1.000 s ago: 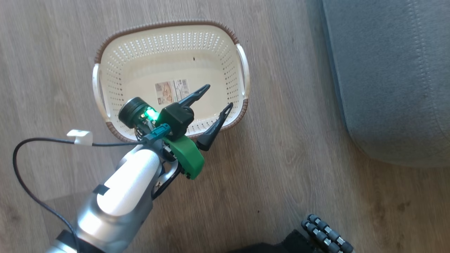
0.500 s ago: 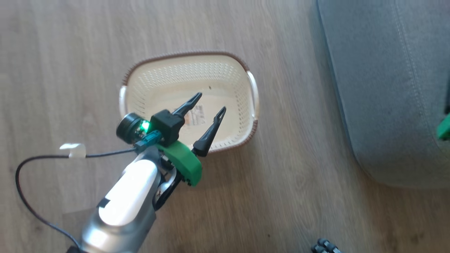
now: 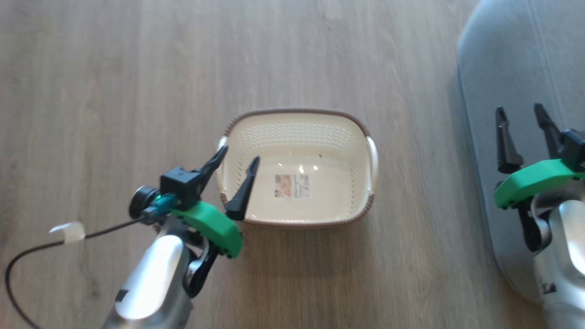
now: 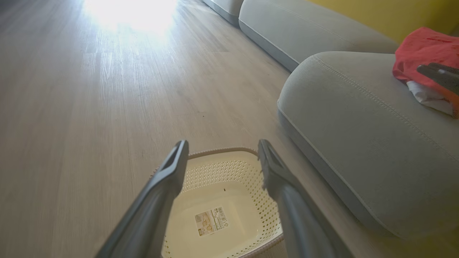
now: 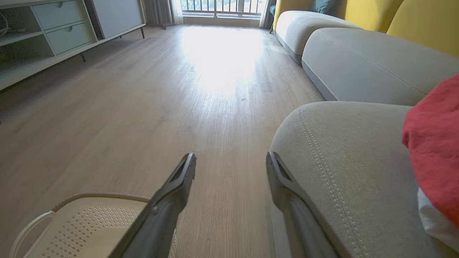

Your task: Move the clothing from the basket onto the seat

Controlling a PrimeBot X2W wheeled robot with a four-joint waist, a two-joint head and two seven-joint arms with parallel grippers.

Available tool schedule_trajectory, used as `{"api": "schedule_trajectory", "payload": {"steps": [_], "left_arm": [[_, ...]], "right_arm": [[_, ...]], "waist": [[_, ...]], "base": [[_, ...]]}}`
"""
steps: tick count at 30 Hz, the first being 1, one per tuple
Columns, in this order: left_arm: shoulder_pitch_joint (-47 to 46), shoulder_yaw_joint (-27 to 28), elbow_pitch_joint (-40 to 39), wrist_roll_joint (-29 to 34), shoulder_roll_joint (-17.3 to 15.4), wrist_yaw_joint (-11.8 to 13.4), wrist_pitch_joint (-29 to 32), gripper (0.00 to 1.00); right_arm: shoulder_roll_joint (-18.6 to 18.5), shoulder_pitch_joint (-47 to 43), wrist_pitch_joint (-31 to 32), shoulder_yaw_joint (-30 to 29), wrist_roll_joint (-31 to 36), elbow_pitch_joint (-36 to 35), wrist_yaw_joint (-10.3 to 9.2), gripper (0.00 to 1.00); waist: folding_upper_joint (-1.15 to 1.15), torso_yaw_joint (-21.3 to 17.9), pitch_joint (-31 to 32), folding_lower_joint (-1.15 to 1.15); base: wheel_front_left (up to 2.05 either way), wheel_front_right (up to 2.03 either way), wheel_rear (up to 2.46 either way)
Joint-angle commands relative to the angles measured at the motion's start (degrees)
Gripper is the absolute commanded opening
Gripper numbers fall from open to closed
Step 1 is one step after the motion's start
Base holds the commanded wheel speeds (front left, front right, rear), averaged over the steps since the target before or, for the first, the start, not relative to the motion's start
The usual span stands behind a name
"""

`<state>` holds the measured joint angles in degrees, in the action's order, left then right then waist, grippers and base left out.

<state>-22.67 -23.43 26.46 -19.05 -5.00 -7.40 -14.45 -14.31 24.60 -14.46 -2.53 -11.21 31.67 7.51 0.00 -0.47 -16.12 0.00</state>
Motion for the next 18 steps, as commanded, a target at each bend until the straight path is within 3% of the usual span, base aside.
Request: {"api": "schedule_trajectory", "payload": {"steps": [1, 7, 18], "left_arm": [[-0.02, 3.39, -1.55, 0.45, -0.26, -0.09, -0.55, 1.00], [2.30, 9.81, -1.23, 2.19, 0.19, -0.01, -0.55, 1.00], [6.90, 20.38, -1.74, 5.80, 1.20, 0.47, -0.55, 1.00]], "right_arm": [[0.18, -0.54, -0.53, 1.44, -0.64, -2.89, -0.02, 1.00], [2.34, -2.90, -0.53, 3.22, -1.39, -6.02, -0.02, 1.00], [5.63, -7.43, -0.53, 4.54, -2.34, -8.99, -0.02, 1.00]], "waist": [[0.00, 2.62, 2.60, 0.00], [0.00, 4.46, 5.12, 0.00], [0.00, 4.46, 9.35, 0.00]], "base": [[0.00, 0.00, 0.00], [0.00, 0.00, 0.00], [0.00, 0.00, 0.00]]}}
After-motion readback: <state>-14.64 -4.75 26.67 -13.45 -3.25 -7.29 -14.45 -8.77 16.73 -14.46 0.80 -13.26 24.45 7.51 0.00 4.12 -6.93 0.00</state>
